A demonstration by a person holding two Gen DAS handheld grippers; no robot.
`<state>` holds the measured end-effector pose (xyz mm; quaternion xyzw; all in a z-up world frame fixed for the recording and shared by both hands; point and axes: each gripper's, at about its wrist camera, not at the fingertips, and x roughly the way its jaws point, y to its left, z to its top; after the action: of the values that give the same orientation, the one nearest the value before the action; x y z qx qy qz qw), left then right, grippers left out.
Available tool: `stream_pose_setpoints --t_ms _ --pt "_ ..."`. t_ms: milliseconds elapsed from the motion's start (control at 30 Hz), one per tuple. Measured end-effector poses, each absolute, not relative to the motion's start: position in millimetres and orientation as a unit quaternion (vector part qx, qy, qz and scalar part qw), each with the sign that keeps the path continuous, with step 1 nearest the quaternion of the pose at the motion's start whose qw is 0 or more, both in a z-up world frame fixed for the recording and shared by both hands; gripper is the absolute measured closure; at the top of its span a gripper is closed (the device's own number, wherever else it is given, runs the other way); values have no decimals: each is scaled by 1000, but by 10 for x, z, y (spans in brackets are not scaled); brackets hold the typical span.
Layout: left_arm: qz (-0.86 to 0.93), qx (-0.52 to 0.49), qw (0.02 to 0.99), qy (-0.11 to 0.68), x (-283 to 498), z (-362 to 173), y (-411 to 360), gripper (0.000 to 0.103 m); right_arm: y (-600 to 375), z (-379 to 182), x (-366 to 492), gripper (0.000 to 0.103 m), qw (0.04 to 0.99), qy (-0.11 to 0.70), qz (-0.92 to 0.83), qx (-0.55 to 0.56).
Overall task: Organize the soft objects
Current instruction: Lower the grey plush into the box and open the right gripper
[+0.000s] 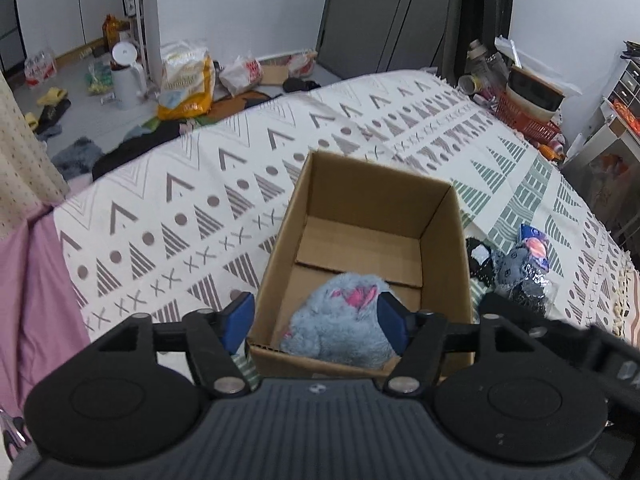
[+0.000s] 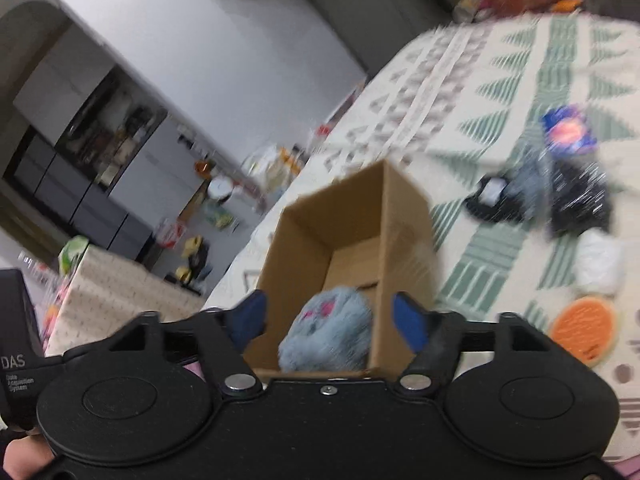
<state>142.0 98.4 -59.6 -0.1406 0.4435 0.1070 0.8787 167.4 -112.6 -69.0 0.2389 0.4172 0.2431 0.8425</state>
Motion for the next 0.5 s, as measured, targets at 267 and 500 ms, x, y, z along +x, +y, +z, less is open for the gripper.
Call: stream_pose_setpoints --t_ms 267,500 --pt "99 -127 893 420 1309 -315 849 27 -1504 -420 1685 12 858 383 203 277" --pt "80 -121 905 401 1251 -119 651 26 -1762 -257 1557 4 875 373 162 262"
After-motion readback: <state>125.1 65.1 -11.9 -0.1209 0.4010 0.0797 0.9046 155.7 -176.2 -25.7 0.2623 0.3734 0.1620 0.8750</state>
